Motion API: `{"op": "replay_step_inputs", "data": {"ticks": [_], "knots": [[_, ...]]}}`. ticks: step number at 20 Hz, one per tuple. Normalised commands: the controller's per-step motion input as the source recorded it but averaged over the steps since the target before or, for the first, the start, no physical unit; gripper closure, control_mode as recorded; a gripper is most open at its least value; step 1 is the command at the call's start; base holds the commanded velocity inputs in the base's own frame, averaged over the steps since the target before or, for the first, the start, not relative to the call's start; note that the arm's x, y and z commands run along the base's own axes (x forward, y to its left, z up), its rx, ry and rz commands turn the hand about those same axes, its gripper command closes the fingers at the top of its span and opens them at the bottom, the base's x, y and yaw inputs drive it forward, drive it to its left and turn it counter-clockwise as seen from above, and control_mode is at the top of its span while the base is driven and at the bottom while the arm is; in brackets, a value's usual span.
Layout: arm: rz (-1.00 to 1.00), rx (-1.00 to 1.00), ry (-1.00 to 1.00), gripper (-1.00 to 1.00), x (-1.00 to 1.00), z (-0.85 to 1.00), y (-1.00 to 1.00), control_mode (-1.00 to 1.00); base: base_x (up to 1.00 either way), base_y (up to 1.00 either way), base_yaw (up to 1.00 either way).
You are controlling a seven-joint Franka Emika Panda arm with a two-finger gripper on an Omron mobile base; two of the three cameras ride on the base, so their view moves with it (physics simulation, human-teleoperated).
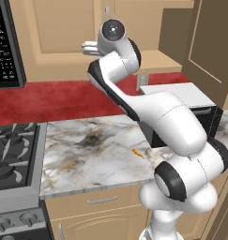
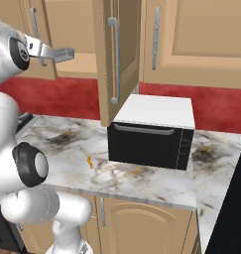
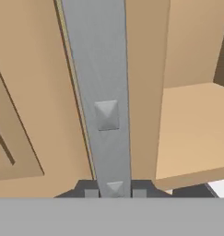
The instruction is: Retrieve the tupperware from the cabinet, then place the raw meat into the tupperware to avoid contamination.
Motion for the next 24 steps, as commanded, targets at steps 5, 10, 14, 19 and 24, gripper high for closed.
{"op": "replay_step_inputs", "data": {"ticks": [5, 10, 14, 19, 24], "knots": [[-0.12, -0.06, 0.08, 1.0, -0.35, 0.1, 0.59, -1.0, 0.0, 0.0, 0.0], [-0.11, -0.08, 0.1, 1.0, -0.44, 0.03, 0.7, -1.0, 0.0, 0.0, 0.0], [-0.06, -0.05, 0.08, 1.0, -0.74, 0.09, 0.76, -1.0, 0.0, 0.0, 0.0], [-0.01, -0.06, 0.0, 1.0, -0.86, 0.04, 0.75, -1.0, 0.0, 0.0, 0.0], [0.0, -0.1, 0.0, 1.0, -0.8, 0.0, 0.77, -1.0, 0.0, 0.0, 0.0]]}}
